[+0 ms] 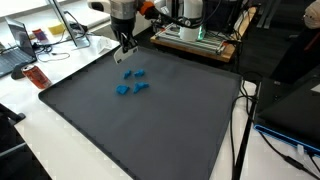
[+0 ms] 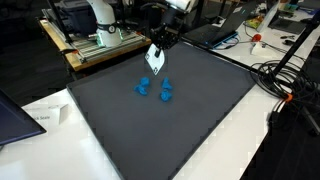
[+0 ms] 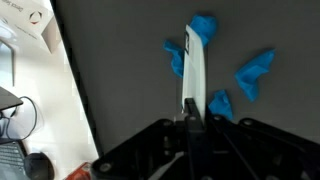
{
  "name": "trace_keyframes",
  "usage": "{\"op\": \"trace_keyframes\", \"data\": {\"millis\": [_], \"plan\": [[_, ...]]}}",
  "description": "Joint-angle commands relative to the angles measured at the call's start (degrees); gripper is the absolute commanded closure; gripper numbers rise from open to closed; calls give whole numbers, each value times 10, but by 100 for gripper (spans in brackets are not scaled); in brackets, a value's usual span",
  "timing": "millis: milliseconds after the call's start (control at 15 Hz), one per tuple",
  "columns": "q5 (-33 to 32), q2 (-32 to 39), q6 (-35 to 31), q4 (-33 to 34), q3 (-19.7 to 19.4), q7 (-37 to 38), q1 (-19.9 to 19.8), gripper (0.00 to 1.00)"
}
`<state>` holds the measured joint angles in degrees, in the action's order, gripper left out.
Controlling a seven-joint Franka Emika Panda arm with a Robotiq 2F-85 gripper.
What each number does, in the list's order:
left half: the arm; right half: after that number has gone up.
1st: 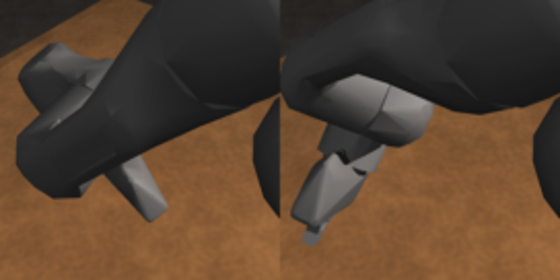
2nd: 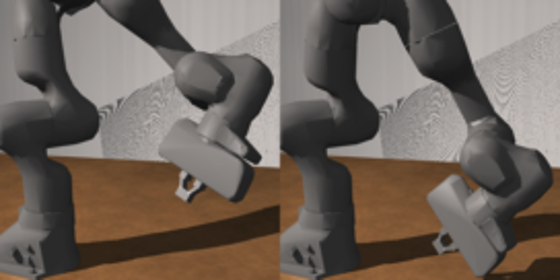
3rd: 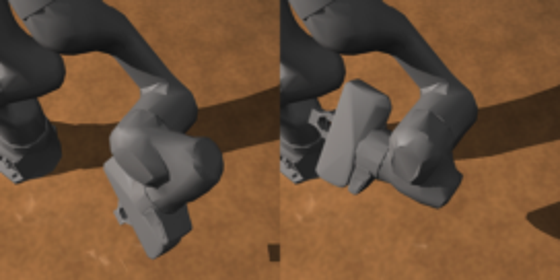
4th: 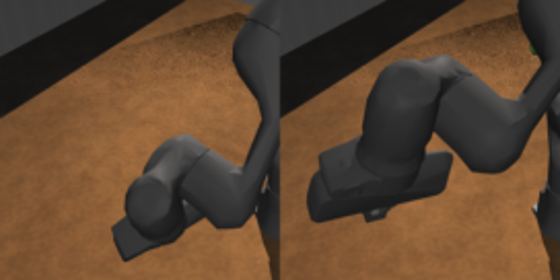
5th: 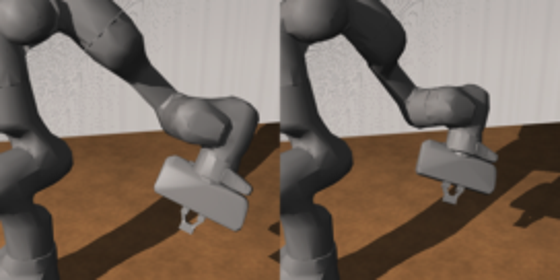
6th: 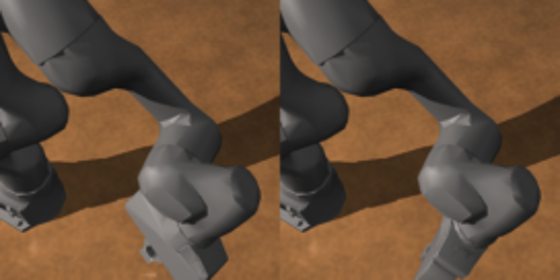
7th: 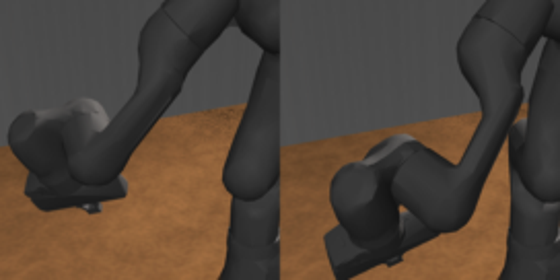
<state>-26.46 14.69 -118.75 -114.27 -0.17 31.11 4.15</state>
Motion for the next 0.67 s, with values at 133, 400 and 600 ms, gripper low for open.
{"op": "trace_keyframes", "data": {"millis": [133, 400, 600], "plan": [[81, -23, -19, -24, -6, -107, -19, 99], [114, -42, -37, -37, -8, -145, -28, 99], [135, -57, -52, -49, -9, -167, -32, 99]]}}
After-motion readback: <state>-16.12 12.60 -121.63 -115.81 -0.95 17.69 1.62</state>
